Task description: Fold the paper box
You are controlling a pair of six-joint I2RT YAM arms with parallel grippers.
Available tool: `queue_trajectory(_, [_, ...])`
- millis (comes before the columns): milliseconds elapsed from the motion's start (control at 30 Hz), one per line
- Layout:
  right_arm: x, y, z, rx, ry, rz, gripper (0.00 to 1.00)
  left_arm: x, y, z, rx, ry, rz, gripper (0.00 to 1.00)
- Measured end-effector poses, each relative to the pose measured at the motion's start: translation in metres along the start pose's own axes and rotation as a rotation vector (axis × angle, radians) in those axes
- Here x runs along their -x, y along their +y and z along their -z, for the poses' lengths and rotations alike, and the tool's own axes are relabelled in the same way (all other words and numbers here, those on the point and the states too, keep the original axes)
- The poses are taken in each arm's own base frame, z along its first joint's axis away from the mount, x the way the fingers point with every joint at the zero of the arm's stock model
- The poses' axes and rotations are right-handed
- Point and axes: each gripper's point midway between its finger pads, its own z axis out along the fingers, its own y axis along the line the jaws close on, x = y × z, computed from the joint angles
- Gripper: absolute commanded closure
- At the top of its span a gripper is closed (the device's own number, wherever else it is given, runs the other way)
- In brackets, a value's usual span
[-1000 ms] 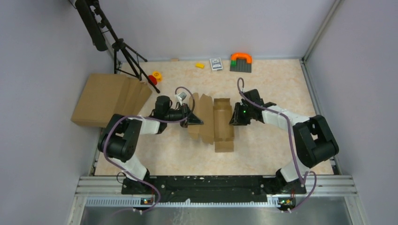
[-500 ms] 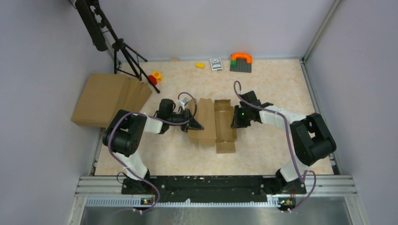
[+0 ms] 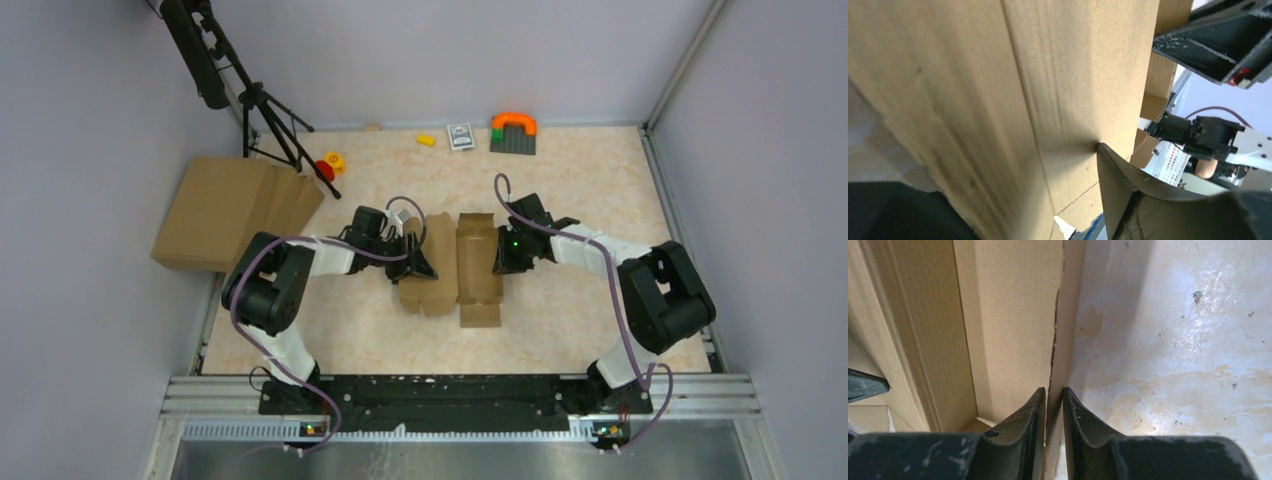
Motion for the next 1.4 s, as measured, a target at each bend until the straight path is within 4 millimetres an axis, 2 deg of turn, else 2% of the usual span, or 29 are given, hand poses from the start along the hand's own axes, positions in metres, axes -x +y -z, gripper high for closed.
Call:
queue_trajectory(67, [-0.001, 0.000, 0.000, -0.003, 0.001, 0.006, 0.81, 0.001, 0.007, -0.001, 0.064, -0.001, -0.011, 0.34])
queue_trajectory(200, [-0.001, 0.000, 0.000, -0.003, 0.003, 0.010, 0.82, 0.013, 0.003, -0.004, 0.161, -0.028, -0.112, 0.29])
queue_trajectory(233, [-0.001, 0.000, 0.000, -0.003, 0.003, 0.010, 0.81, 0.014, 0.003, -0.005, 0.185, -0.028, -0.130, 0.25])
queue_trajectory(267, [-0.001, -0.001, 0.000, -0.005, 0.002, 0.011, 0.82, 0.015, 0.004, -0.006, 0.207, -0.029, -0.145, 0.17])
queue_trajectory(300, [-0.001, -0.001, 0.000, -0.006, 0.002, 0.013, 0.82, 0.015, 0.003, -0.006, 0.228, -0.035, -0.158, 0.04])
queue_trajectory(333, [-0.001, -0.002, 0.000, -0.009, 0.002, 0.016, 0.82, 0.017, 0.002, -0.005, 0.250, -0.049, -0.179, 0.02])
queue_trajectory(400, [-0.001, -0.002, 0.000, -0.014, 0.002, 0.017, 0.82, 0.021, 0.002, 0.002, 0.309, -0.093, -0.226, 0.01])
queue_trajectory(600, [-0.004, -0.008, 0.000, -0.041, 0.008, 0.022, 0.82, 0.027, 0.024, 0.038, 0.522, -0.176, -0.258, 0.01])
queue_trajectory(733, [-0.004, -0.010, 0.000, -0.050, 0.009, 0.022, 0.83, 0.027, 0.026, 0.052, 0.579, -0.197, -0.265, 0.02])
queue_trajectory(900, [-0.003, -0.011, 0.000, -0.058, 0.004, 0.027, 0.82, 0.033, 0.009, 0.067, 0.453, -0.260, -0.240, 0.13])
queue_trajectory(1033, [-0.002, -0.012, 0.001, -0.061, 0.001, 0.033, 0.83, 0.041, 0.019, 0.063, 0.349, -0.241, -0.133, 0.17])
queue_trajectory(1167, [0.008, -0.008, 0.002, -0.057, -0.020, 0.040, 0.83, 0.030, 0.034, 0.059, 0.286, -0.202, -0.031, 0.39])
queue_trajectory(1267, [0.012, -0.006, 0.003, -0.057, -0.032, 0.045, 0.85, 0.028, 0.024, 0.053, 0.149, -0.194, 0.017, 0.58])
queue_trajectory(1400, [0.013, -0.007, 0.003, -0.061, -0.035, 0.050, 0.93, 0.028, 0.008, 0.046, -0.038, -0.193, 0.069, 0.87])
